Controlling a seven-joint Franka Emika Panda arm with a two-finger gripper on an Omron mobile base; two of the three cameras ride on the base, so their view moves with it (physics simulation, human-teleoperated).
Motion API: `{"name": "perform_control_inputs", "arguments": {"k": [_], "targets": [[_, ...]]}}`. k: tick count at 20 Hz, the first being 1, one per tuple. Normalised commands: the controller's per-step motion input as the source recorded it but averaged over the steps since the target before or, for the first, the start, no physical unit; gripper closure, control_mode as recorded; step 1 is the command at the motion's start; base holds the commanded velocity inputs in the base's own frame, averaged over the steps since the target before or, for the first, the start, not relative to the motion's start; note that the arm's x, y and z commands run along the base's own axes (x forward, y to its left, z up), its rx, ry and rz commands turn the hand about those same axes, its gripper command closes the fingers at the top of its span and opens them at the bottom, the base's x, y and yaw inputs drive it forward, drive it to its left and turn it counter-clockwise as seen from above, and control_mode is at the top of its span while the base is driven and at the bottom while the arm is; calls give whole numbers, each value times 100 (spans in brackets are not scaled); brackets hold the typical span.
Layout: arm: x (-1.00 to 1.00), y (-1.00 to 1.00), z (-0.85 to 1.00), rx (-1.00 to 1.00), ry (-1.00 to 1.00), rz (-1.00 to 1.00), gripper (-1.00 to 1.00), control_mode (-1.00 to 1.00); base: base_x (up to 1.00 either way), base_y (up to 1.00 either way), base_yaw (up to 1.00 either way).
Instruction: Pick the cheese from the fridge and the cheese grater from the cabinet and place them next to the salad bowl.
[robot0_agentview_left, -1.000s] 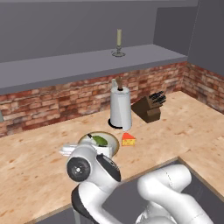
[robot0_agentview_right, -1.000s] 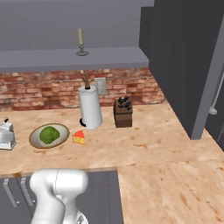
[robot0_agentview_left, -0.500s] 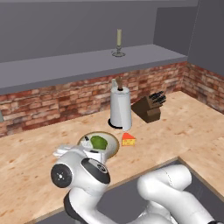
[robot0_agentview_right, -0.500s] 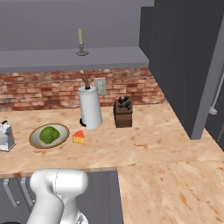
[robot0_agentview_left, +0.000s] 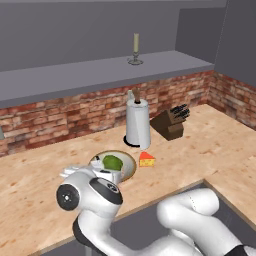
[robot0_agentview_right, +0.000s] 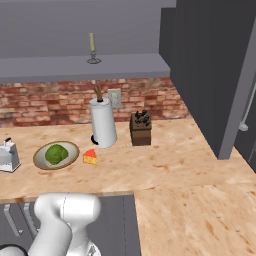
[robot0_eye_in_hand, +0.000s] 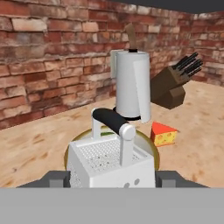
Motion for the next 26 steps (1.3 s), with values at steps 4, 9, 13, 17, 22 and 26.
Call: {"name": "perform_control_inputs", "arguments": {"k": [4, 9, 13, 17, 22, 26], "targets": [[8, 27, -12, -1, 0, 0, 100, -100, 0, 0, 0], [24, 23, -33, -4, 1, 0, 100, -100, 0, 0, 0], [26, 22, -22, -4, 2, 0, 100, -100, 0, 0, 0], [23, 18, -3, -2, 2, 0, 100, -100, 0, 0, 0], [26, 3, -7, 0, 3, 0, 100, -100, 0, 0, 0], [23, 1, -8, 0, 2, 0, 100, -100, 0, 0, 0]]}}
